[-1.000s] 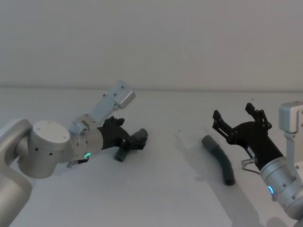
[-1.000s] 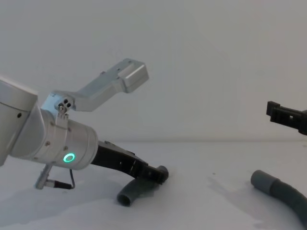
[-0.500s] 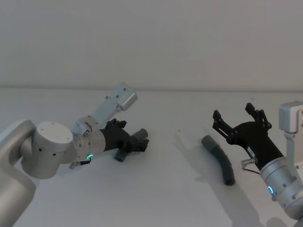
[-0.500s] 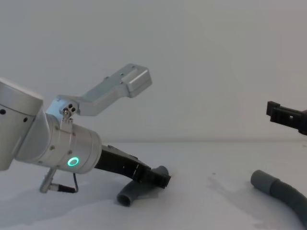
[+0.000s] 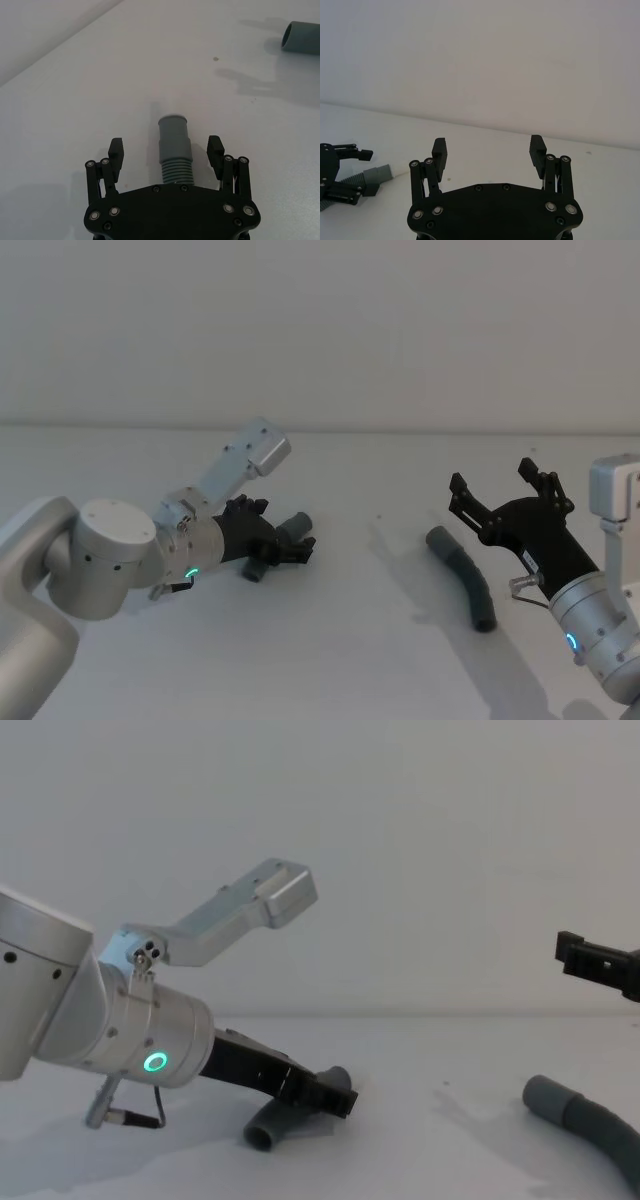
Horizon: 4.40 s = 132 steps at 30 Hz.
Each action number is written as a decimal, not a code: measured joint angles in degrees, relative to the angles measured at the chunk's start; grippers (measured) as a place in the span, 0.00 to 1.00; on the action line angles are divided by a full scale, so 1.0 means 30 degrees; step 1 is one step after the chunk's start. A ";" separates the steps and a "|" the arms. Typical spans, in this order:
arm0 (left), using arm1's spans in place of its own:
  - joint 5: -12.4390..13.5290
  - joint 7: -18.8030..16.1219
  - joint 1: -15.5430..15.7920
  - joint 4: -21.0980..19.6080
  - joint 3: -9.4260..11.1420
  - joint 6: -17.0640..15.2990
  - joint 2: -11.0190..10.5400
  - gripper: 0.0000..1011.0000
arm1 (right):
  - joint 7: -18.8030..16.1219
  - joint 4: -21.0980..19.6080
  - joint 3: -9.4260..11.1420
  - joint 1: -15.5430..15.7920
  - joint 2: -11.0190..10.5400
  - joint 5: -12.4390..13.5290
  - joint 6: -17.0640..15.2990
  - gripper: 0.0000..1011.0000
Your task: Use both hands to pick up one end of the pipe from the table, align the ends, and insert them.
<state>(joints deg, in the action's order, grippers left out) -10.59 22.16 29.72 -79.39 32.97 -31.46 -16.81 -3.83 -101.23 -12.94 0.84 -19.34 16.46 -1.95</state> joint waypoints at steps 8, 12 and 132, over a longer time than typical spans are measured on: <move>0.0022 0.0000 -0.0069 0.0002 -0.0080 -0.0104 0.0086 0.99 | 0.0000 0.0000 0.0001 0.0001 0.0002 0.0000 0.0000 0.99; 0.0032 -0.0001 -0.0095 0.0003 -0.0113 -0.0144 0.0110 0.99 | 0.0000 0.0000 0.0000 0.0001 0.0000 0.0000 0.0000 0.99; 0.0047 -0.0024 -0.0144 0.0002 -0.0178 -0.0225 0.0173 0.35 | -0.0022 -0.0523 0.0046 -0.0600 -0.0151 -0.1203 -1.0413 0.99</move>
<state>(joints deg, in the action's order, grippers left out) -10.45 22.09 29.29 -79.39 32.44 -32.14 -16.29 -3.89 -102.80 -12.80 -0.96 -19.79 12.85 -33.19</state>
